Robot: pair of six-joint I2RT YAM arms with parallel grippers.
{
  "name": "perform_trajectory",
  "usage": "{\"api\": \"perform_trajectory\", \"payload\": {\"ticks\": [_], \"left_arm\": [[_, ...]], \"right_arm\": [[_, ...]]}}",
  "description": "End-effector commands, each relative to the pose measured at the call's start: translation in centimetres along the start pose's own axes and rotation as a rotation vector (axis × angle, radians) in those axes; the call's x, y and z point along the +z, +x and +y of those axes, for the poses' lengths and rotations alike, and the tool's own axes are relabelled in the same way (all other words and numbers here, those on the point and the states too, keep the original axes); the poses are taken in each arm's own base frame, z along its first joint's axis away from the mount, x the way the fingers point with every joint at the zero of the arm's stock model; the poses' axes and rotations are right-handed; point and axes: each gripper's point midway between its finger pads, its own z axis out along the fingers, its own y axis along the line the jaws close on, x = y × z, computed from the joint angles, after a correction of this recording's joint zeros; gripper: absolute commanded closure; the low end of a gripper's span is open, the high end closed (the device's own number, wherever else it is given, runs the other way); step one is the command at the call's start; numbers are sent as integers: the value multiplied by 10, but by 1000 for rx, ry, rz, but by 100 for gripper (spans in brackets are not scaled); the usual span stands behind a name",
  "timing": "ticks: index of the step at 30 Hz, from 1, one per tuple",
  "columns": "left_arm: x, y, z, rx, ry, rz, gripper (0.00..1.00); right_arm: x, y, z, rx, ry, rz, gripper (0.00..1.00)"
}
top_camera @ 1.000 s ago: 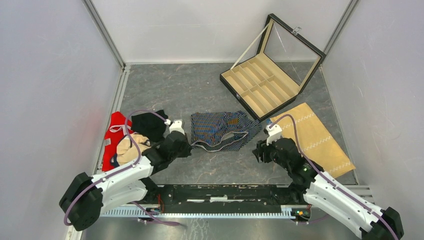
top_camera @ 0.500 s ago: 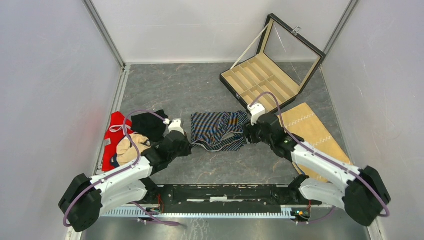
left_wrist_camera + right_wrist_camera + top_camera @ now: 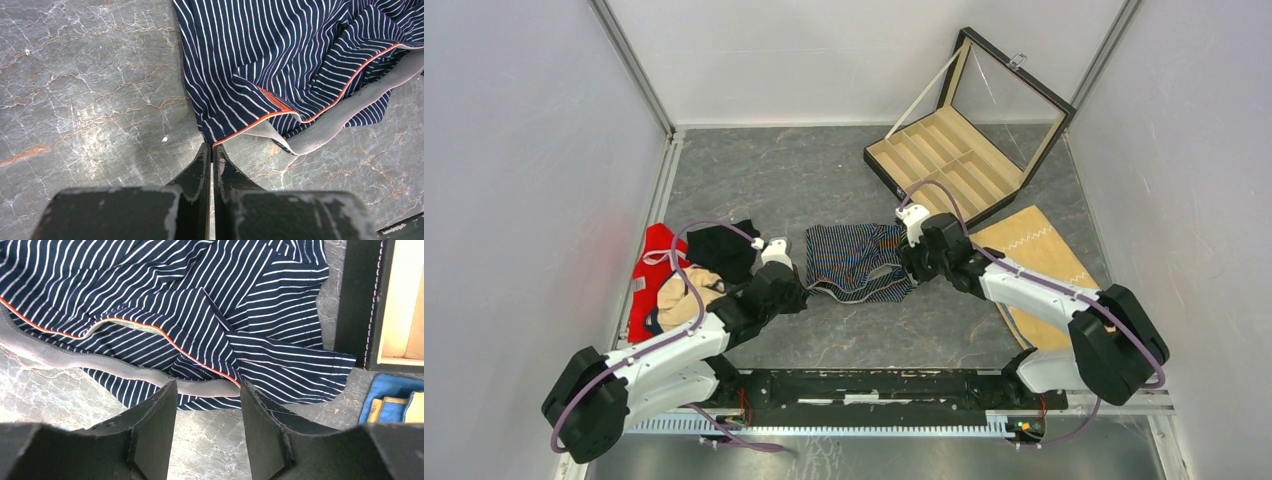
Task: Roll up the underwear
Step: Flatten out the underwear at the center of the board.
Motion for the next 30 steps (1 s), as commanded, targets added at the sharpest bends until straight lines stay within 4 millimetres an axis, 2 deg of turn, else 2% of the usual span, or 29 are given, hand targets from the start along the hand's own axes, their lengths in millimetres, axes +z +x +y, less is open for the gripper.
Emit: {"api": "perform_trajectory", "payload": {"ticks": [1, 7, 18, 23, 30], "left_arm": [[0, -14, -11, -43, 21, -39, 98], [1, -14, -11, -38, 15, -35, 98], [3, -16, -11, -30, 6, -36, 98], [3, -17, -7, -27, -15, -42, 98], [1, -20, -5, -32, -26, -54, 98]], "right_arm": [[3, -16, 0, -28, -12, -32, 44], [10, -10, -11, -25, 45, -18, 42], [20, 3, -20, -14, 96, 10, 50], [17, 4, -25, -20, 122, 6, 61], [13, 6, -27, -23, 135, 1, 87]]}}
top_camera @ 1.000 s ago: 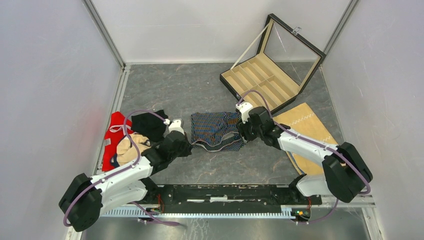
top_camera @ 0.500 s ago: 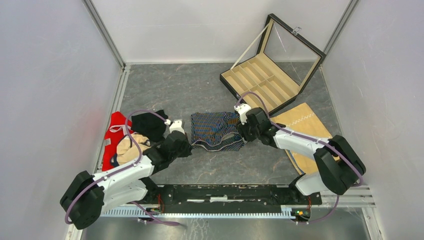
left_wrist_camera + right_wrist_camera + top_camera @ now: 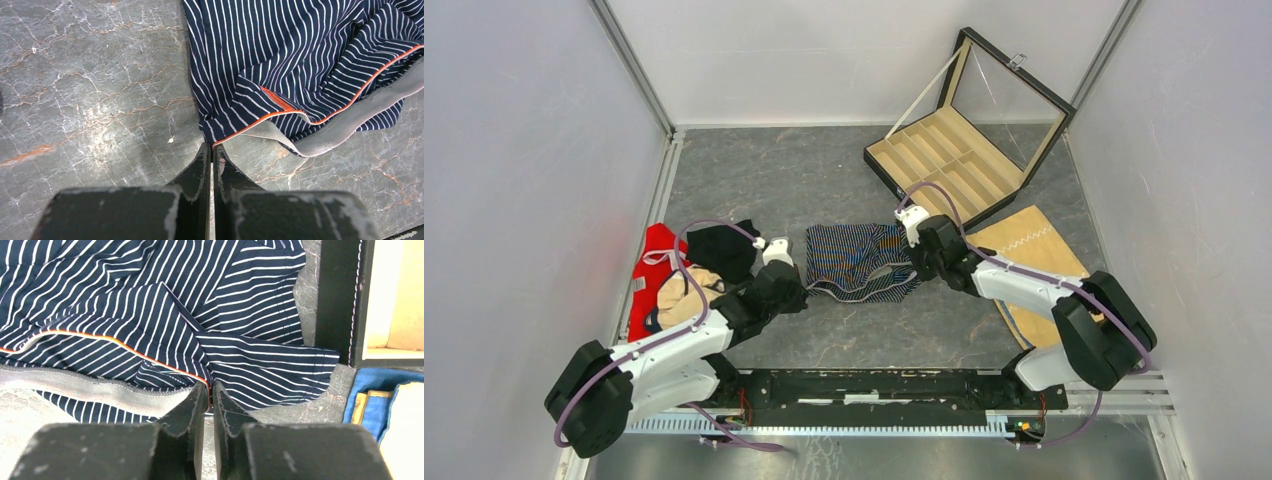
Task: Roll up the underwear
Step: Flatten out the underwear at the center of the board.
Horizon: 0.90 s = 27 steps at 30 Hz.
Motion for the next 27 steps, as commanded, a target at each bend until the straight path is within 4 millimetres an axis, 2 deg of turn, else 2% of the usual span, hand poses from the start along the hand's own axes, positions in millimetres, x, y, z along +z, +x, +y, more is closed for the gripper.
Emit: {"api": "perform_trajectory", "payload": {"ticks": [1, 4, 6, 9, 11, 14, 17, 20, 22, 24, 27], "left_arm": [[-4, -22, -8, -41, 2, -66, 98], [-4, -22, -5, -47, -13, -70, 98], [-5, -24, -4, -56, -25, -78, 98], [-8, -38, 2, -77, -76, -123, 98], [-13, -58, 1, -86, -107, -175, 98], [-24, -99, -9, -83, -144, -259, 98], [-39, -148, -21, -87, -175, -353, 98], [-53, -192, -34, -103, -168, -425, 98], [-61, -214, -41, -111, -153, -458, 98], [-69, -227, -47, -115, -135, -484, 98], [-78, -231, -50, -120, -101, -500, 98]], "right_arm": [[-5, -9, -7, 0, 27, -51, 90], [-6, -5, -8, 2, 32, -49, 100], [-9, -5, -8, 4, 34, -57, 100], [-21, -14, -12, 19, 50, -103, 100], [-34, -31, -15, 30, 64, -159, 100], [-63, -74, -24, 42, 97, -272, 100], [-100, -124, -33, 48, 129, -391, 100], [-140, -166, -45, 49, 178, -485, 100], [-161, -181, -50, 56, 195, -524, 100], [-178, -188, -53, 36, 207, -549, 100], [-193, -184, -53, 36, 198, -563, 100]]}}
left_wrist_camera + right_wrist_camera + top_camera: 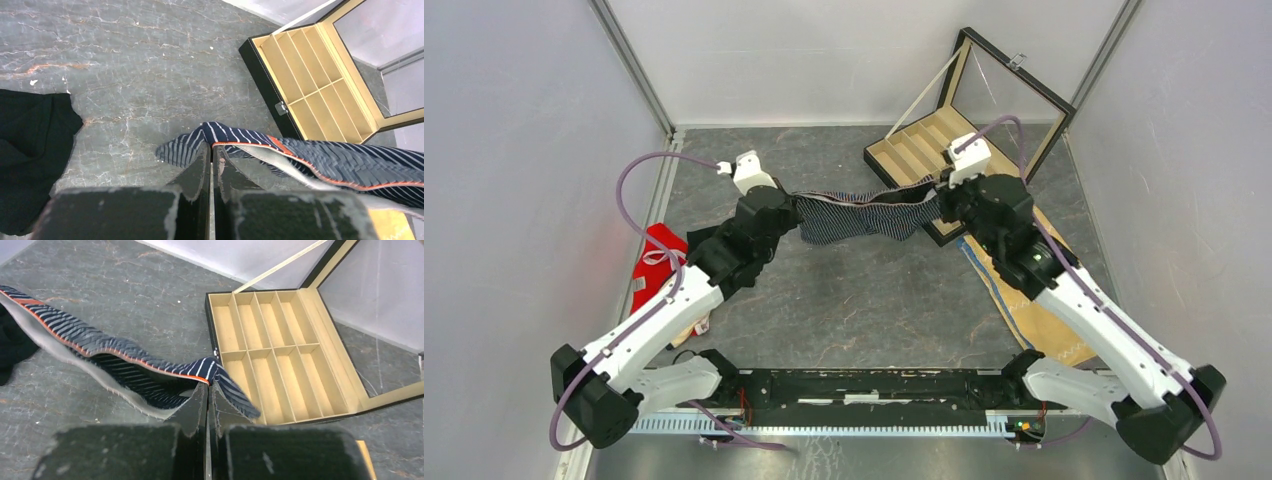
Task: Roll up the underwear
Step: Flatten out the underwear at the center of the board.
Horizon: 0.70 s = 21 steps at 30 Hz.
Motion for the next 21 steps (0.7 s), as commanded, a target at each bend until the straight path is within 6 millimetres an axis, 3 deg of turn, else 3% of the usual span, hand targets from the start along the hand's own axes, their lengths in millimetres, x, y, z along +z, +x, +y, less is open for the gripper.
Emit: {"api": "perform_trajectory", "payload": {"ticks": [1, 3, 6, 10, 12, 14, 17, 21], "left_arm": [[-11, -20, 2, 23, 9, -50, 98], [-16, -8, 10, 12, 24, -30, 98], [-25, 28, 27, -3, 53, 39, 98], [-36, 107, 61, -23, 84, 205, 97], [-43, 141, 76, -55, 87, 282, 87], [-51, 169, 85, -100, 101, 355, 69], [-60, 184, 93, -158, 104, 390, 48], [-68, 165, 91, -189, 112, 338, 34]], "right_arm": [[-25, 0, -11, -26, 18, 15, 100], [-32, 20, -3, -20, -27, 43, 100], [-46, 74, 13, 49, -102, 127, 100], [-72, 147, 28, 159, -156, 228, 100], [-84, 178, 37, 215, -189, 277, 94], [-96, 203, 47, 271, -232, 323, 84], [-105, 210, 50, 320, -241, 315, 80], [-110, 199, 41, 307, -208, 301, 73]]}}
